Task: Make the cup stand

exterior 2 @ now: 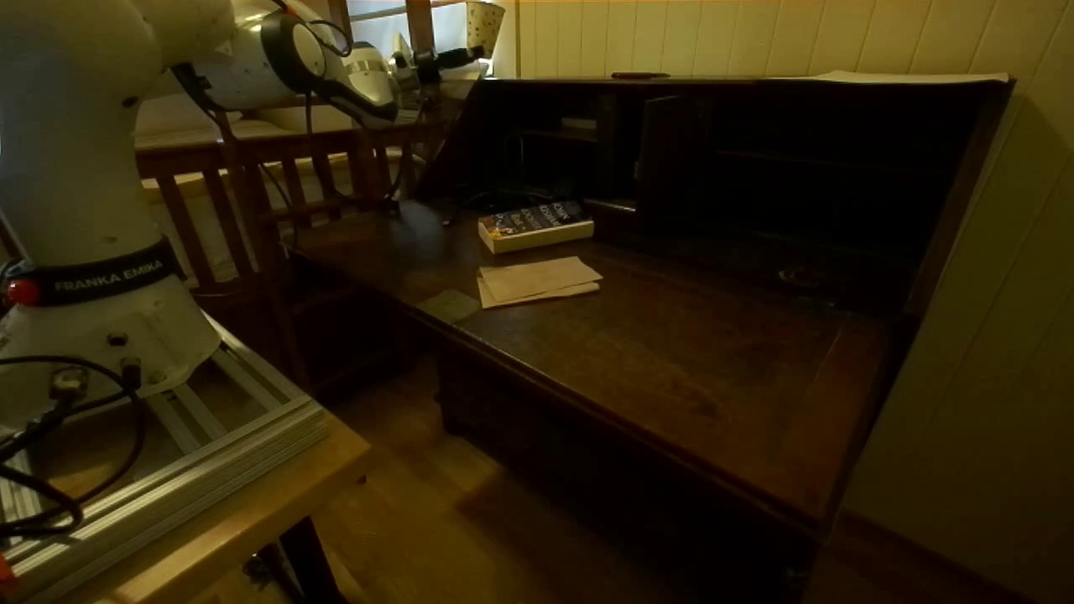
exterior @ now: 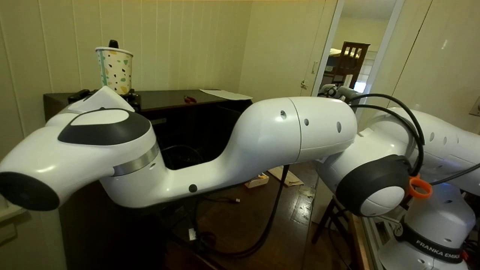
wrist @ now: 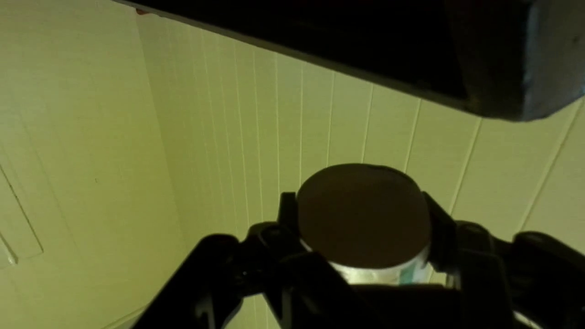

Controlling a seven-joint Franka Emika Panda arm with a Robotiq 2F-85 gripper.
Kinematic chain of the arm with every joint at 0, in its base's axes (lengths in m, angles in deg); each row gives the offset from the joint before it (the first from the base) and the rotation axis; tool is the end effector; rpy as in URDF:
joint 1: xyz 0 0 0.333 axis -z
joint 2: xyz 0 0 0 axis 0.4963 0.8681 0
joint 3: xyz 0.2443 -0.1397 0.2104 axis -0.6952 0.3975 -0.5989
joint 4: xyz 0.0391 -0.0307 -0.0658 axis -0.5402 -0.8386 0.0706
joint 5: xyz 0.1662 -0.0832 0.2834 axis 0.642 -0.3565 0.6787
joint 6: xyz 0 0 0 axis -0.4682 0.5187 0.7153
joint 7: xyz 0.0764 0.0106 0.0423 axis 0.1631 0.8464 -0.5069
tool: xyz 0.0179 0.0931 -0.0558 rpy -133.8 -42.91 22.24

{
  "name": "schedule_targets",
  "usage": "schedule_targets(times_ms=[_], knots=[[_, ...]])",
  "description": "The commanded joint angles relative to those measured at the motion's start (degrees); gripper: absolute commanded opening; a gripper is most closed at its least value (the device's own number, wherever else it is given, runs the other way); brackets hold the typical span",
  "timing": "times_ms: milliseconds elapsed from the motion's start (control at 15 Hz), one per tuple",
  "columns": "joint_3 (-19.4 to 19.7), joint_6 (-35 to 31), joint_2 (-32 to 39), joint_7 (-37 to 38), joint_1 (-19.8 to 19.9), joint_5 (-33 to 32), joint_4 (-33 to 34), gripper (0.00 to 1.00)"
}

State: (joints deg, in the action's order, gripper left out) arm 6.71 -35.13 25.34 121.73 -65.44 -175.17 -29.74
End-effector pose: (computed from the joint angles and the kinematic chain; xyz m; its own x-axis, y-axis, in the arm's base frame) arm 0.7194 0.3455 0.3423 -0.1496 0.1835 0.9716 -0.8043 -0.5941 -0.0116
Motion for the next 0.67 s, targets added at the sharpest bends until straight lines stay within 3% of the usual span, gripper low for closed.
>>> schedule_targets(times_ms=[0,67,133,600], knots=[[0.70,-0.12,-0.24,-0.46,-0.01,0.76,-0.35,0.64],[0.70,-0.12,-0.24,-0.65,0.13,0.77,-0.35,0.64],[0.84,0.75,-0.17,-0.39,0.16,0.79,-0.24,0.39],[1.38,-3.02,0.33,5.51,2.49,0.13,-0.01,0.39]])
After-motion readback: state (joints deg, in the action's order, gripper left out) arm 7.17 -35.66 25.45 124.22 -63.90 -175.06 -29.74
